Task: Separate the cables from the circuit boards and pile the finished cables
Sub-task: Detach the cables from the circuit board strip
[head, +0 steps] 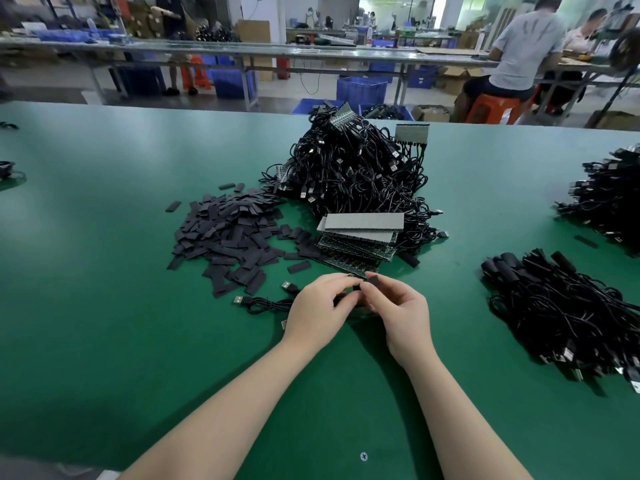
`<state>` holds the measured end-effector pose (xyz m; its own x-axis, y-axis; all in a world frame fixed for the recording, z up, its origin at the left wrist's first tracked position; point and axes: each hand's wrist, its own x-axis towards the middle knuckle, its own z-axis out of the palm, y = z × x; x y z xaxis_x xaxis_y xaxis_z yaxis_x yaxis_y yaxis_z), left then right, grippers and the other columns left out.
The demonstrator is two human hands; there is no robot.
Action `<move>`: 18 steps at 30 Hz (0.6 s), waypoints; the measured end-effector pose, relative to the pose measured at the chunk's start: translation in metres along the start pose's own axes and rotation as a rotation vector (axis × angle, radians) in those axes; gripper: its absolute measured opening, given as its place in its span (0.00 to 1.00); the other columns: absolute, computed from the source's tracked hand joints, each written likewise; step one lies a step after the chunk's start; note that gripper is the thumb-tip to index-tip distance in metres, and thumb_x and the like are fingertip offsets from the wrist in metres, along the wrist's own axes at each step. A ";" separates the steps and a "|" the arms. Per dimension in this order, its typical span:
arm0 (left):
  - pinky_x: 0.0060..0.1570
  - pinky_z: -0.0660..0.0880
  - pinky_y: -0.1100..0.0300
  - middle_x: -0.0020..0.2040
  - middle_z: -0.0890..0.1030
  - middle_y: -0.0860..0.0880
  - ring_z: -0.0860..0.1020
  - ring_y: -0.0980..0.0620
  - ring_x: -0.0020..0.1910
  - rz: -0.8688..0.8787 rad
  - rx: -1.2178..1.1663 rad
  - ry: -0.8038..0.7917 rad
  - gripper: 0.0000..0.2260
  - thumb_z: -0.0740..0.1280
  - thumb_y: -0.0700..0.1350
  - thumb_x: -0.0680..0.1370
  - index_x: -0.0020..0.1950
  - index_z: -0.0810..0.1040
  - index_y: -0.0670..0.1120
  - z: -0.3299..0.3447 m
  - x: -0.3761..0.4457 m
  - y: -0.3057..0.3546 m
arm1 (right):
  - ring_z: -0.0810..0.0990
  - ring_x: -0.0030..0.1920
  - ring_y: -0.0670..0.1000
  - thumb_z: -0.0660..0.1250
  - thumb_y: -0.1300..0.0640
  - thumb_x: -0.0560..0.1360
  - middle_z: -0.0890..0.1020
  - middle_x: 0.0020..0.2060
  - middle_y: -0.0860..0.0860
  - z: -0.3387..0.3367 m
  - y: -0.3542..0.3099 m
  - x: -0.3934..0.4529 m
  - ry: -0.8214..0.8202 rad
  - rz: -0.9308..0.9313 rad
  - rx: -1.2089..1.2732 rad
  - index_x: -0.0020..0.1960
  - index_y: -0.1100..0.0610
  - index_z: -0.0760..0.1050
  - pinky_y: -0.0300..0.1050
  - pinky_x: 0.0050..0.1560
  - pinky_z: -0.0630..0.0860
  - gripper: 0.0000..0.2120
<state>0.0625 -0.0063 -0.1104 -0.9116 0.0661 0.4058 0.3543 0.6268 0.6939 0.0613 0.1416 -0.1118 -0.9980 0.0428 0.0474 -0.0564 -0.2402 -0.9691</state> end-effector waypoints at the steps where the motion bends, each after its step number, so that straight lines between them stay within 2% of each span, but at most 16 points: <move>1: 0.54 0.71 0.69 0.56 0.81 0.56 0.74 0.63 0.56 0.005 -0.007 0.008 0.10 0.68 0.48 0.77 0.58 0.83 0.53 0.000 0.000 0.000 | 0.82 0.38 0.45 0.76 0.61 0.72 0.87 0.40 0.50 0.000 0.000 0.000 0.001 -0.008 -0.019 0.46 0.49 0.86 0.37 0.43 0.78 0.08; 8: 0.50 0.69 0.75 0.52 0.81 0.58 0.76 0.63 0.53 0.011 -0.009 0.022 0.08 0.68 0.47 0.76 0.54 0.83 0.52 0.001 -0.001 0.001 | 0.84 0.38 0.45 0.77 0.62 0.71 0.87 0.39 0.51 0.000 0.001 -0.002 0.033 -0.020 -0.066 0.43 0.49 0.86 0.34 0.41 0.78 0.08; 14: 0.50 0.73 0.68 0.51 0.79 0.61 0.75 0.64 0.52 0.012 -0.017 0.020 0.09 0.67 0.46 0.76 0.55 0.83 0.52 0.001 -0.002 0.000 | 0.83 0.36 0.44 0.76 0.62 0.72 0.86 0.36 0.50 -0.001 0.000 -0.001 -0.005 -0.020 -0.110 0.42 0.49 0.86 0.35 0.40 0.78 0.08; 16: 0.50 0.72 0.70 0.51 0.77 0.63 0.75 0.65 0.52 0.036 -0.031 0.030 0.10 0.66 0.48 0.77 0.56 0.82 0.53 0.000 -0.003 0.002 | 0.83 0.35 0.44 0.76 0.62 0.72 0.86 0.34 0.50 0.001 0.001 -0.001 0.052 -0.022 -0.090 0.40 0.50 0.86 0.34 0.38 0.77 0.08; 18: 0.52 0.72 0.70 0.54 0.78 0.62 0.76 0.63 0.53 0.062 -0.039 0.050 0.11 0.64 0.48 0.78 0.59 0.80 0.53 0.001 -0.005 0.005 | 0.84 0.35 0.46 0.75 0.62 0.73 0.86 0.34 0.51 0.001 0.002 0.001 0.138 -0.008 -0.017 0.39 0.53 0.85 0.35 0.37 0.78 0.06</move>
<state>0.0684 -0.0028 -0.1090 -0.8761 0.0643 0.4777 0.4188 0.5921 0.6884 0.0607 0.1402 -0.1130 -0.9838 0.1780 0.0221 -0.0621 -0.2228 -0.9729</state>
